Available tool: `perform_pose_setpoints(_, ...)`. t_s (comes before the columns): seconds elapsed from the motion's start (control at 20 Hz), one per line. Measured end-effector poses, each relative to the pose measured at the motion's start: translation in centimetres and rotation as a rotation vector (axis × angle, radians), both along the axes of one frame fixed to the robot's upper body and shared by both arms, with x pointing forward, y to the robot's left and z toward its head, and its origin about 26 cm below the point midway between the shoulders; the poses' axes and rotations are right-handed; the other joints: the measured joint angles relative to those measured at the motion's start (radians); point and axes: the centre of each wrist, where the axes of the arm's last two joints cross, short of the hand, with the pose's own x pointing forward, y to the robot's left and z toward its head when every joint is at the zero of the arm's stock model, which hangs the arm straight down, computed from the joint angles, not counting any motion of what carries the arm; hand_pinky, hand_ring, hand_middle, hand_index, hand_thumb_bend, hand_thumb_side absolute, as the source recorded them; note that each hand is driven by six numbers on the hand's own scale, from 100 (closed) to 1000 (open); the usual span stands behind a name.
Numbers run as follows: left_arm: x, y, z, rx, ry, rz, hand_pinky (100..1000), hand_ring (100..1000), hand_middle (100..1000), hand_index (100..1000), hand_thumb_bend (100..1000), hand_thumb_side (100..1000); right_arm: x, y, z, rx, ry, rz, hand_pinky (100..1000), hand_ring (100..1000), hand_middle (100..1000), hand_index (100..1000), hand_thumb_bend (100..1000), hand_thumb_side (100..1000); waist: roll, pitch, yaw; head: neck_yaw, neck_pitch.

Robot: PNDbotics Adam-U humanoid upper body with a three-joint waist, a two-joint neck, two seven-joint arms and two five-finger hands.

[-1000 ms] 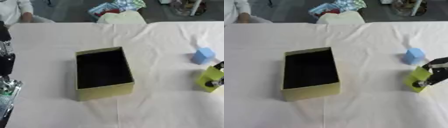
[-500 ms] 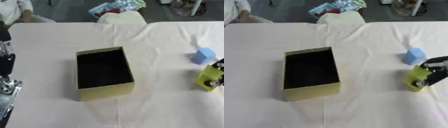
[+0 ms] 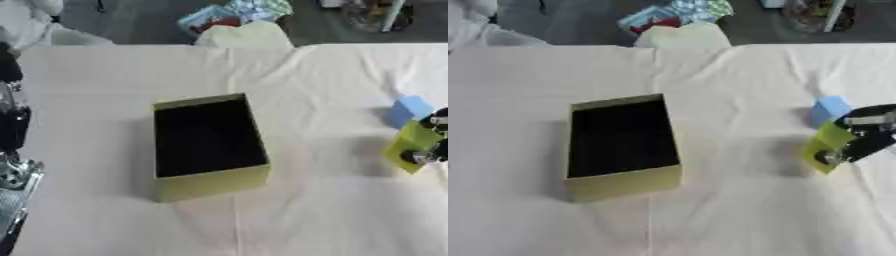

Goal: Pick up objects on the table and place them in the box.

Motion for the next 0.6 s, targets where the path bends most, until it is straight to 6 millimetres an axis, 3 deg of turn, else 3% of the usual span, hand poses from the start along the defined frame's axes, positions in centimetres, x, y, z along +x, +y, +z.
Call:
perform_pose_setpoints(0.45,0.0,0.0,0.0,0.000,0.000,0.000,863,644,753,733,472,659,-0.6,2.0,4.4,0.065,-0.110,0.047,583,578,587,754,100,658,-0.013,-0.009,0.000,0.021,0.000)
perform_pose_setpoints(0.6,-0.1,0.0,-0.1,0.000,0.003,0.001,863,644,753,734,473,658,-0.5,4.2,5.7,0.073,-0.145,0.105,589,590,596,751,100,633,-0.020,-0.020,0.000,0.028,0.000)
